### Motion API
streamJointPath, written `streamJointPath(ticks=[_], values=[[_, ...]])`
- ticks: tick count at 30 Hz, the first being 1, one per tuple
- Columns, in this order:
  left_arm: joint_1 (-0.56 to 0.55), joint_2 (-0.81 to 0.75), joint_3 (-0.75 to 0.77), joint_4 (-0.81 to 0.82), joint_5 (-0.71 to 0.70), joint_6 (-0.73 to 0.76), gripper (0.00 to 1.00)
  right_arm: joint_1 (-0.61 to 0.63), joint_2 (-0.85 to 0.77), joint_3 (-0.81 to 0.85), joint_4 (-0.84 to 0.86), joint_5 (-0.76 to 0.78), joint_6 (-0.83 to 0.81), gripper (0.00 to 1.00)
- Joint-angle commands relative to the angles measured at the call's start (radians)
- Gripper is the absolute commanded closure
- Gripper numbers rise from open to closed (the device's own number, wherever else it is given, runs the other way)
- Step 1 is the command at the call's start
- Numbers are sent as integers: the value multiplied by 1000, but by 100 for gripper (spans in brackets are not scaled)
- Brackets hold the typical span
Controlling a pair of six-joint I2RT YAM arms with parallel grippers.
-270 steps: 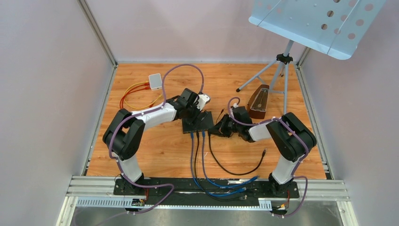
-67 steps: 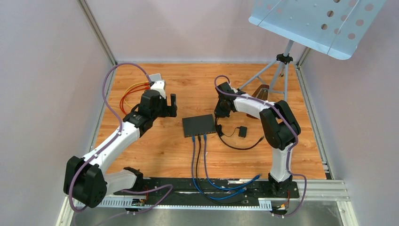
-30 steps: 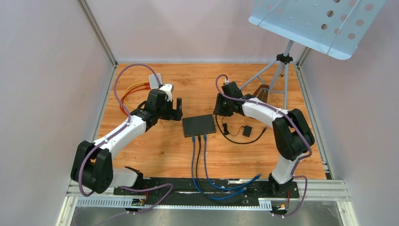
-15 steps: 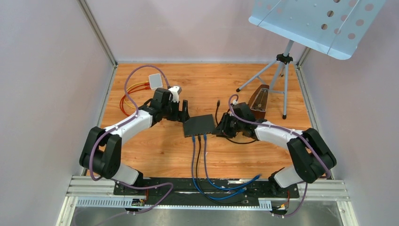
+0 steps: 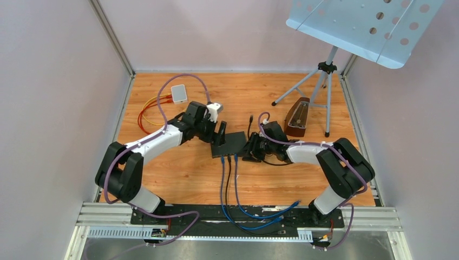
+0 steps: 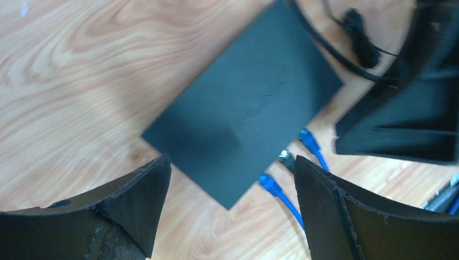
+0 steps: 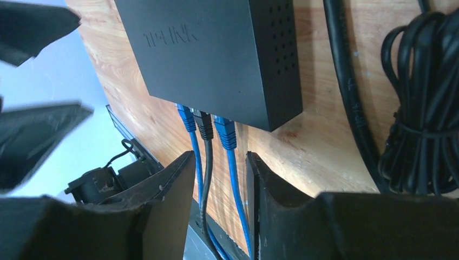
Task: Pull the plug from the switch port
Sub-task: Place the connector at the center of the board.
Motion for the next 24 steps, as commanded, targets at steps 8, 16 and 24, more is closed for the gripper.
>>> streamJointPath(ticks=[8, 16, 24], values=[[-187, 76, 208, -212, -118, 330, 12, 11, 52, -10, 114, 77, 161, 64], [-228, 136, 225, -221, -188, 350, 10, 11, 89, -10, 150, 43, 163, 64], [-239, 195, 241, -227, -240, 376, 7, 11, 110, -13, 184, 67, 214, 64]])
